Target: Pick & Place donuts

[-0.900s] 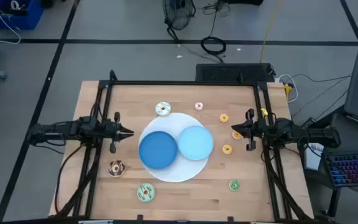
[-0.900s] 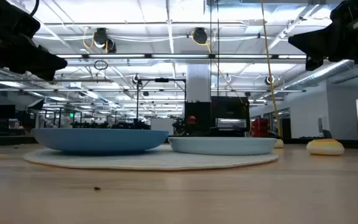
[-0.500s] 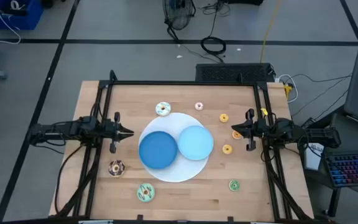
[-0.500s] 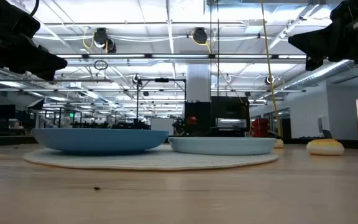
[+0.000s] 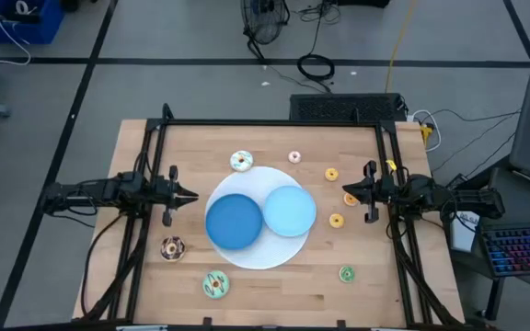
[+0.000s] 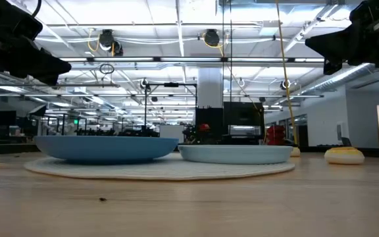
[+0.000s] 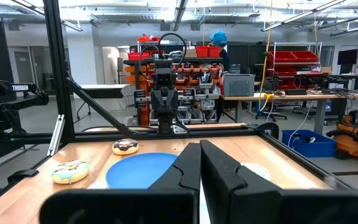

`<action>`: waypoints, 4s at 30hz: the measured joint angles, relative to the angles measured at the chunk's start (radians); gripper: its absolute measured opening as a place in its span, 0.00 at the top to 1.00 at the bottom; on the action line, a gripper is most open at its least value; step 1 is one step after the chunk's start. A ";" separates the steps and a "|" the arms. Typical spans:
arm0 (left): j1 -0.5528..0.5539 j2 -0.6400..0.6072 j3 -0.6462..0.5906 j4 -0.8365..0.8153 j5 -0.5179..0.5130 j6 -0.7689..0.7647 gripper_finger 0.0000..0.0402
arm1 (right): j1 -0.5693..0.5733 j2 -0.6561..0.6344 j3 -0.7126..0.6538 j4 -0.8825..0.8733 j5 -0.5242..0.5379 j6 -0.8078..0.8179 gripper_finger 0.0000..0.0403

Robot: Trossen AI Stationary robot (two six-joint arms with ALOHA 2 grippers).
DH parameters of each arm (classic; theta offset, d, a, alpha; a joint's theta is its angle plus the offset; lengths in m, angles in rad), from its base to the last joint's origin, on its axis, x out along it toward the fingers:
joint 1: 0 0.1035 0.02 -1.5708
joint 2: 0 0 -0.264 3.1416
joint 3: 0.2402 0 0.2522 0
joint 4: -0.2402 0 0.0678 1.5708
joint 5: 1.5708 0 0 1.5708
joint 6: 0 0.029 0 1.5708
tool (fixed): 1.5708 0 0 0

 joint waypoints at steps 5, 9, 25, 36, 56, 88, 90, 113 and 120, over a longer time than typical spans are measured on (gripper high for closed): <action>0.000 0.000 0.000 0.000 0.000 0.000 0.88 | 0.000 0.000 0.000 0.000 0.000 0.000 1.00; 0.000 0.000 0.000 0.000 0.000 0.000 0.88 | 0.000 0.000 0.000 0.000 0.000 0.000 1.00; 0.000 0.000 0.000 0.000 0.000 0.000 0.88 | 0.000 0.000 0.000 0.000 0.000 0.000 1.00; 0.000 0.000 0.000 0.000 0.000 0.000 0.88 | 0.000 0.000 0.000 0.000 0.000 0.000 1.00; 0.000 0.000 0.000 0.000 0.000 0.000 0.88 | 0.000 0.000 0.000 0.000 0.000 0.000 1.00; 0.001 0.000 -0.001 0.015 -0.054 0.000 0.88 | 0.000 0.000 0.000 0.000 0.000 0.000 1.00; 0.001 0.000 -0.001 0.016 -0.054 0.000 0.88 | 0.000 0.000 0.000 0.000 0.000 0.000 1.00; 0.001 0.000 -0.001 0.131 -0.117 -0.285 0.88 | 0.000 0.000 0.000 0.000 0.000 0.000 1.00; 0.012 0.000 0.000 0.150 -0.215 -0.453 0.88 | 0.000 0.000 0.000 0.000 0.000 0.000 1.00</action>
